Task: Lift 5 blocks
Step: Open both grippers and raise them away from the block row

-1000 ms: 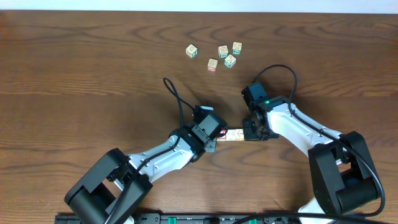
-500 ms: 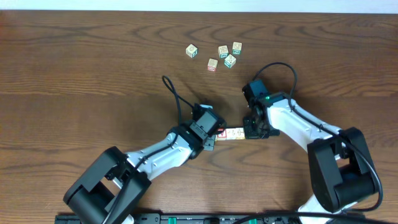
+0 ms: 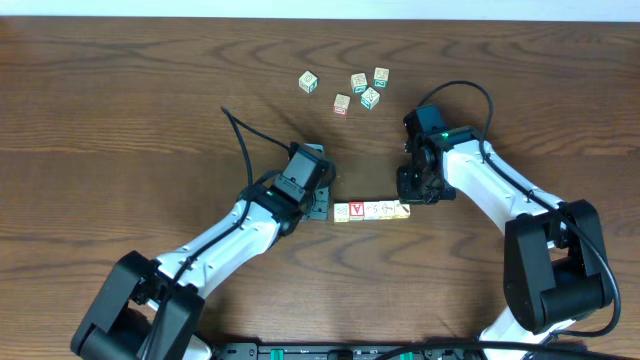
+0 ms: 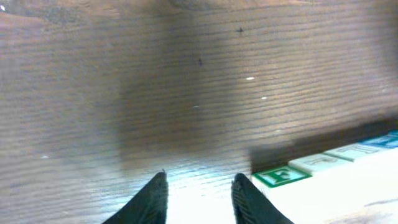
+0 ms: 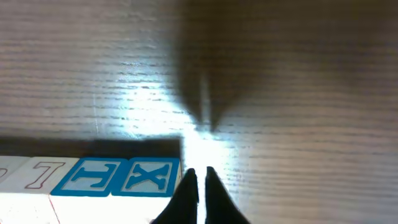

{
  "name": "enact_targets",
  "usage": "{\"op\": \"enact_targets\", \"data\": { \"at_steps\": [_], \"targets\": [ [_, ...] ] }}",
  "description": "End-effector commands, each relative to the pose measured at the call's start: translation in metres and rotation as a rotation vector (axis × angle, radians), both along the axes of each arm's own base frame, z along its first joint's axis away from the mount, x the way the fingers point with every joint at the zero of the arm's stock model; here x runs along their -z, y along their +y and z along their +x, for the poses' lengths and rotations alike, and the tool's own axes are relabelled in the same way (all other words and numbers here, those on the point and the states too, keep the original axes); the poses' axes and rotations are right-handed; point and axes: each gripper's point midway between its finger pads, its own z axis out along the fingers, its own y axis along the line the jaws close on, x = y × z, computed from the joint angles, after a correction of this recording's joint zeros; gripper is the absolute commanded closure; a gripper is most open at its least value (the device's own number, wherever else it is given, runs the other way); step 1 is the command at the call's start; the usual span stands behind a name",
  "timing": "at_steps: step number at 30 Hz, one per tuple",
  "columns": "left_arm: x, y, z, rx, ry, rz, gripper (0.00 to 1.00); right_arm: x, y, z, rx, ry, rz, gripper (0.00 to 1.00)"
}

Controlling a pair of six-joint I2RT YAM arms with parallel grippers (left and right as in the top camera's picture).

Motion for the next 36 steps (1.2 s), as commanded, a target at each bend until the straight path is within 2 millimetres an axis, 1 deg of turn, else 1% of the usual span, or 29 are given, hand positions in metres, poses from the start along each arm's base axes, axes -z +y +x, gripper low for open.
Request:
{"op": "enact_targets", "data": {
  "at_steps": [1,3,5,7,8,9,11,12,14,15,16,18,19,22,25,36],
  "targets": [
    [-0.012,0.005,0.014,0.01,-0.055,0.021,0.6,-0.007,-0.028,0.021,0.008,-0.093,-0.152,0.91],
    [-0.021,0.011,0.023,-0.008,-0.086,0.018,0.6,-0.012,-0.031,0.033,0.011,-0.142,-0.171,0.89],
    [-0.036,0.017,0.033,-0.03,-0.121,0.001,0.6,-0.019,-0.03,0.05,-0.001,-0.2,-0.159,0.84],
    [-0.057,0.025,0.041,-0.06,-0.168,-0.025,0.58,-0.028,-0.03,0.068,-0.016,-0.264,-0.149,0.75],
    [-0.068,0.03,0.043,-0.072,-0.192,-0.036,0.55,-0.034,-0.031,0.079,-0.022,-0.3,-0.149,0.69],
    [-0.081,0.037,0.044,-0.081,-0.219,-0.044,0.53,-0.039,-0.033,0.087,-0.028,-0.331,-0.15,0.62],
    [-0.1,0.045,0.042,-0.081,-0.258,-0.047,0.49,-0.046,-0.038,0.101,-0.038,-0.387,-0.165,0.46],
    [-0.108,0.049,0.039,-0.069,-0.277,-0.039,0.46,-0.049,-0.042,0.107,-0.036,-0.412,-0.178,0.36],
    [-0.123,0.058,0.032,-0.043,-0.305,-0.017,0.41,-0.055,-0.05,0.119,-0.012,-0.465,-0.206,0.22],
    [-0.128,0.062,0.028,-0.036,-0.316,-0.01,0.38,-0.059,-0.051,0.125,-0.002,-0.49,-0.21,0.07],
    [-0.133,0.065,0.026,-0.034,-0.325,-0.005,0.35,-0.062,-0.052,0.129,0.005,-0.513,-0.211,0.01],
    [-0.145,0.07,0.022,-0.044,-0.351,-0.015,0.28,-0.066,-0.052,0.137,0.015,-0.547,-0.204,0.01],
    [-0.152,0.072,0.022,-0.047,-0.37,-0.021,0.22,-0.066,-0.052,0.137,0.015,-0.551,-0.203,0.01],
    [-0.164,0.076,0.02,-0.058,-0.404,-0.035,0.22,-0.066,-0.052,0.137,0.014,-0.548,-0.203,0.01],
    [-0.171,0.078,0.019,-0.062,-0.422,-0.043,0.21,-0.066,-0.052,0.137,0.014,-0.548,-0.204,0.01],
    [-0.171,0.078,0.019,-0.062,-0.425,-0.045,0.21,-0.066,-0.052,0.136,0.013,-0.545,-0.204,0.01]
  ]
}}
